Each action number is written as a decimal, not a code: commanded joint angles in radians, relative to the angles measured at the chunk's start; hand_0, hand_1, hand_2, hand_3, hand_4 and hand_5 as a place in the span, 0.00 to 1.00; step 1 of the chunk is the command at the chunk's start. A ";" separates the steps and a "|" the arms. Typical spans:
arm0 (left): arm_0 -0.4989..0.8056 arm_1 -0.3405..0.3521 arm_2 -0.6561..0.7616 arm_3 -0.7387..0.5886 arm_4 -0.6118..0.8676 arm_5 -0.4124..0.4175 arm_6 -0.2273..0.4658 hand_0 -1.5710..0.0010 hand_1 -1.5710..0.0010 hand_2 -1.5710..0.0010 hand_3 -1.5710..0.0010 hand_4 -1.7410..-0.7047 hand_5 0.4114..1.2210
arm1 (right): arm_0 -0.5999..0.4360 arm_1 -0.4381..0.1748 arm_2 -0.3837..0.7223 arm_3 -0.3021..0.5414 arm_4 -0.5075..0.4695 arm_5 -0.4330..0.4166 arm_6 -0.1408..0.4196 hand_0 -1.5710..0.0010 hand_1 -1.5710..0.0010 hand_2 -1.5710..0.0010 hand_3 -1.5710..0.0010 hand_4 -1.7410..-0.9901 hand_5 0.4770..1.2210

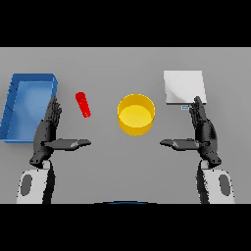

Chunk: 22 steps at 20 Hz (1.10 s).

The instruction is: Pick up the red beaker and tilt it to pour out 1 green nut into yellow bowl. Pick up the yellow bowl and place it on the metallic measuring scale.

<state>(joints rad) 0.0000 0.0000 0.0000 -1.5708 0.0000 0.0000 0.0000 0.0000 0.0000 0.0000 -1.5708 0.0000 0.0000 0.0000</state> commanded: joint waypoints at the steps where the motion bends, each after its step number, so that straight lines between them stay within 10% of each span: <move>1: 0.000 0.001 0.001 0.000 0.001 0.000 0.000 1.00 1.00 1.00 1.00 0.62 0.26 | 0.002 -0.001 -0.001 -0.001 -0.001 0.000 -0.001 1.00 1.00 1.00 1.00 0.82 0.25; 6: -0.004 0.018 0.018 0.007 0.016 -0.008 -0.001 1.00 1.00 1.00 1.00 0.62 0.26 | 0.016 -0.012 -0.004 -0.012 -0.009 0.009 -0.005 1.00 1.00 1.00 1.00 0.82 0.25; 8: 0.082 0.033 -0.055 -0.080 -0.080 0.000 -0.059 1.00 1.00 1.00 1.00 0.62 0.26 | 0.094 -0.048 0.087 -0.078 0.167 -0.022 -0.154 1.00 1.00 1.00 1.00 0.82 0.25; 15: 0.103 0.055 -0.093 -0.121 -0.152 0.014 0.032 1.00 1.00 1.00 1.00 0.63 0.25 | 0.117 -0.053 0.135 -0.133 0.259 -0.049 -0.127 1.00 1.00 1.00 1.00 0.83 0.24; 22: -0.071 0.031 -0.068 0.101 -0.184 0.048 -0.041 1.00 1.00 1.00 1.00 0.57 0.28 | 0.132 -0.051 0.119 -0.145 0.219 -0.034 -0.126 1.00 1.00 1.00 1.00 0.74 0.24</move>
<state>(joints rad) -0.0725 0.0313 -0.0681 -1.4702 -0.1844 0.0483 -0.0343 0.1313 -0.0509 0.1188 -1.7165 0.2187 -0.0348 -0.1258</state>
